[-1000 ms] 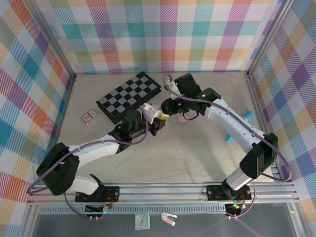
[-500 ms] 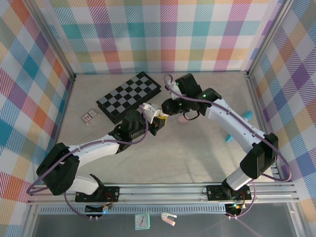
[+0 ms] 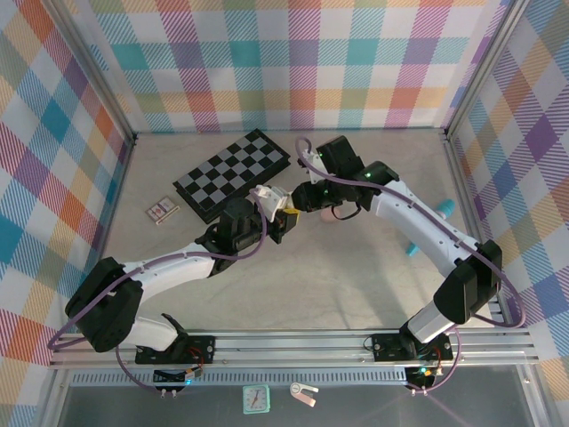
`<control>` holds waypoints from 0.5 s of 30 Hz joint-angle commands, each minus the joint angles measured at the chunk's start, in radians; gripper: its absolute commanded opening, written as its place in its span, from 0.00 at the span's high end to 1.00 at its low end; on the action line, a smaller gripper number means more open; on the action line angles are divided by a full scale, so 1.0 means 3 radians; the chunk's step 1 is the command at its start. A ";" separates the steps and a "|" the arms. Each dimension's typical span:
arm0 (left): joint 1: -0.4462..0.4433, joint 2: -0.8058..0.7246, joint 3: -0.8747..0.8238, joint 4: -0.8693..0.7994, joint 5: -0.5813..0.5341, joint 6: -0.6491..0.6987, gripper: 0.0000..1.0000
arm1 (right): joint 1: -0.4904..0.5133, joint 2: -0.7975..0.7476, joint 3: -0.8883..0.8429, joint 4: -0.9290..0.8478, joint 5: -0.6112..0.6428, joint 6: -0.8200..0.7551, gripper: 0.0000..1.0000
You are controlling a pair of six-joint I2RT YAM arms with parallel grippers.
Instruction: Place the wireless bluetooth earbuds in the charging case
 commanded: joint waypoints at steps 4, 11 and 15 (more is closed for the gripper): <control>-0.0034 -0.0102 0.0082 0.0222 0.0018 -0.0048 1.00 | 0.0002 -0.0057 -0.0031 -0.0078 -0.0102 0.0103 0.81; -0.0034 -0.0131 0.0040 0.0232 0.0020 -0.0029 1.00 | -0.0001 -0.0215 -0.0052 0.0016 0.0032 0.0141 0.70; -0.0034 -0.0148 0.0026 0.0249 0.0015 -0.0017 1.00 | -0.0013 -0.0363 -0.0142 0.0034 0.0166 0.0160 0.63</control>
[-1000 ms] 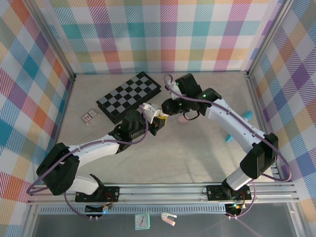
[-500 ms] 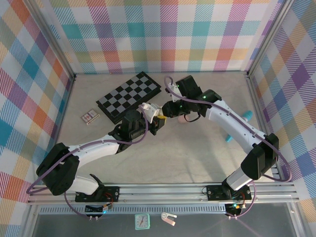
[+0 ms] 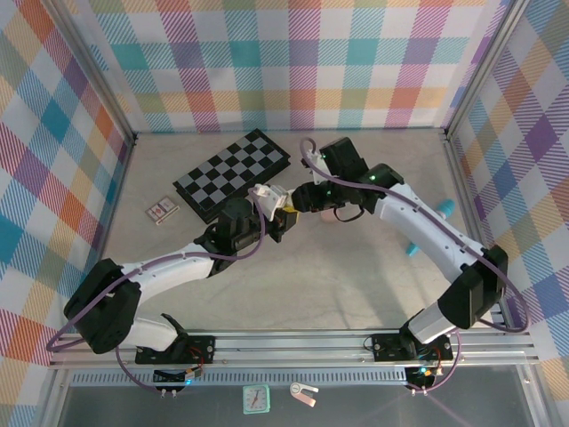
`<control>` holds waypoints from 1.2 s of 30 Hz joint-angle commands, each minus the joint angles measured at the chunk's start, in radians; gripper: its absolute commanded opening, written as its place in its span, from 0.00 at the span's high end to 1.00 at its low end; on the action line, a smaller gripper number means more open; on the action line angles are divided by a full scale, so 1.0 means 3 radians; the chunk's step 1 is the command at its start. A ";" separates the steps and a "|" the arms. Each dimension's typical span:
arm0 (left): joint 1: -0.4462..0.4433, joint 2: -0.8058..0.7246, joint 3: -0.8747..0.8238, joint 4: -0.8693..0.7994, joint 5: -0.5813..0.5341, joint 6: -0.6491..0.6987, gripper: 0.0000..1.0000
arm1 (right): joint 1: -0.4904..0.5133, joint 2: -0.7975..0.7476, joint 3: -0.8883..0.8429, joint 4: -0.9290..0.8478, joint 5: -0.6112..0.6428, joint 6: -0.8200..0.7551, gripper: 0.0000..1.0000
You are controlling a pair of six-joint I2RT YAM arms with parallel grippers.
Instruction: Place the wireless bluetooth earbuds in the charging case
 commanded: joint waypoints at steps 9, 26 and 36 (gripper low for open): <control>-0.0034 -0.0124 0.0001 0.0281 0.0314 0.0212 1.00 | -0.0161 -0.0536 -0.0344 0.0232 0.0198 0.0235 0.59; -0.0034 -0.0172 0.0024 0.0399 0.0502 0.0220 1.00 | -0.0221 -0.0409 -0.0245 0.0034 -0.0252 0.0152 0.54; -0.0030 -0.0079 0.0072 0.0429 0.0576 0.0207 1.00 | -0.0221 -0.0328 -0.0236 0.0118 -0.0467 0.0185 0.52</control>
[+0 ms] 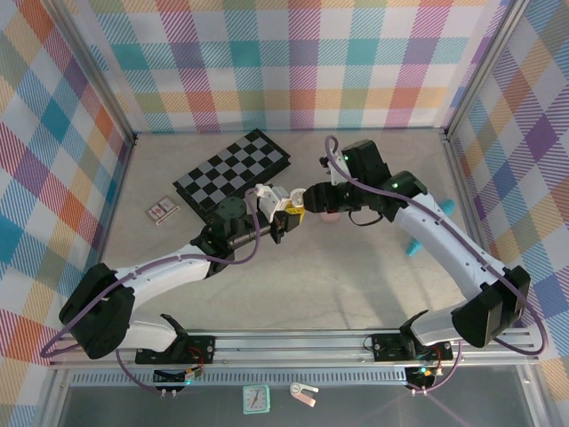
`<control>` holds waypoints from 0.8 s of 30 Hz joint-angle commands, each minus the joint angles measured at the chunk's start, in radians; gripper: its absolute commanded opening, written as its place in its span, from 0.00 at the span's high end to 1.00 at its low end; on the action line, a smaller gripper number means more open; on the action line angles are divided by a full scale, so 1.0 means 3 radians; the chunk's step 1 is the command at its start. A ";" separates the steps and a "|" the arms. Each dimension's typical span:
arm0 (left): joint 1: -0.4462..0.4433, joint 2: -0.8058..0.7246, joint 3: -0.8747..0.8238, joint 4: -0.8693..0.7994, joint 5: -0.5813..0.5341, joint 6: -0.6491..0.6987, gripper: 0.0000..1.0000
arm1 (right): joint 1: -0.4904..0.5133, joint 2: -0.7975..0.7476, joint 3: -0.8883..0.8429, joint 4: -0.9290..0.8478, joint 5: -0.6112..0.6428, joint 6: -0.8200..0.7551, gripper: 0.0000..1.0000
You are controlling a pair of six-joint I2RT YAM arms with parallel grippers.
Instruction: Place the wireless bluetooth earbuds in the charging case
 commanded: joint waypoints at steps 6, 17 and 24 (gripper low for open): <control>-0.0034 0.0033 0.0053 0.0200 0.0087 -0.0017 1.00 | 0.0013 0.0146 0.0132 0.0071 -0.0190 0.0003 0.50; -0.0021 0.0041 -0.0020 0.0301 0.0068 -0.0018 1.00 | 0.0009 -0.0046 0.0048 0.0073 -0.0041 -0.0062 0.39; 0.0017 0.0013 -0.0154 0.0449 0.0234 0.0260 1.00 | -0.0038 -0.0240 -0.0078 0.0447 -0.0176 0.0129 0.35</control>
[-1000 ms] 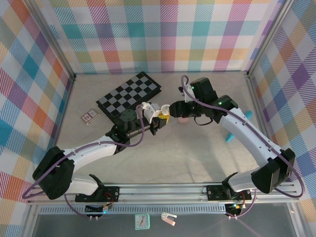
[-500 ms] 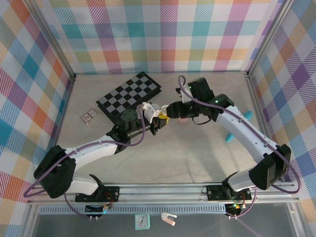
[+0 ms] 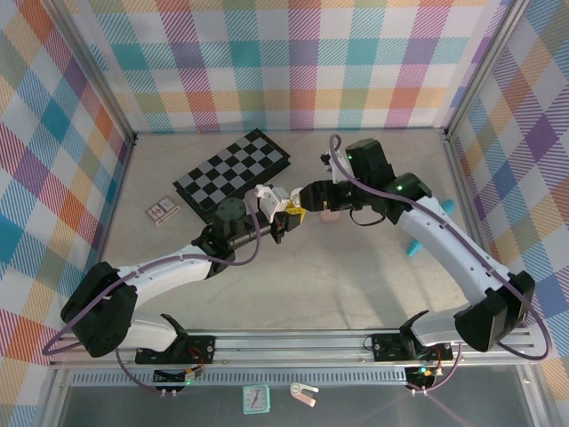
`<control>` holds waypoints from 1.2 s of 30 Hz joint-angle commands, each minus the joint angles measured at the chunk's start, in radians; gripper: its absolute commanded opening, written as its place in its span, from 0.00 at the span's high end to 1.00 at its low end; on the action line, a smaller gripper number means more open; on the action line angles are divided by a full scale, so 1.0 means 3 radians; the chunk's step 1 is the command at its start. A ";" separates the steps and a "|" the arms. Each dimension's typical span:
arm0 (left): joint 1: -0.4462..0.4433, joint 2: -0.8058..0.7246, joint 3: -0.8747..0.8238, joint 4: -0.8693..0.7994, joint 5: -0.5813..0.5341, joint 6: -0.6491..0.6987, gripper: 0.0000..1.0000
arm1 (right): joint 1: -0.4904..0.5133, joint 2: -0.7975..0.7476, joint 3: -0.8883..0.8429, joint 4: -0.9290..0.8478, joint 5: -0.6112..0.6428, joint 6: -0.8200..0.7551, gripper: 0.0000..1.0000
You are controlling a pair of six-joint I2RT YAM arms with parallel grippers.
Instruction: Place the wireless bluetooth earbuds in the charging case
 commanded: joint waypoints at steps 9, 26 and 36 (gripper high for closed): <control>0.0038 -0.0079 -0.0110 0.0267 0.0540 0.0455 1.00 | -0.0094 0.0148 0.0123 0.0188 -0.0095 0.0393 0.27; 0.0051 -0.0221 -0.0143 0.0202 0.0121 0.0471 1.00 | -0.0098 0.0277 0.0218 -0.0575 -0.0236 0.0035 0.27; 0.0124 -0.0162 -0.0120 0.0196 0.0258 0.0367 1.00 | -0.0094 -0.0103 0.0077 -0.0354 -0.0031 -0.0269 0.25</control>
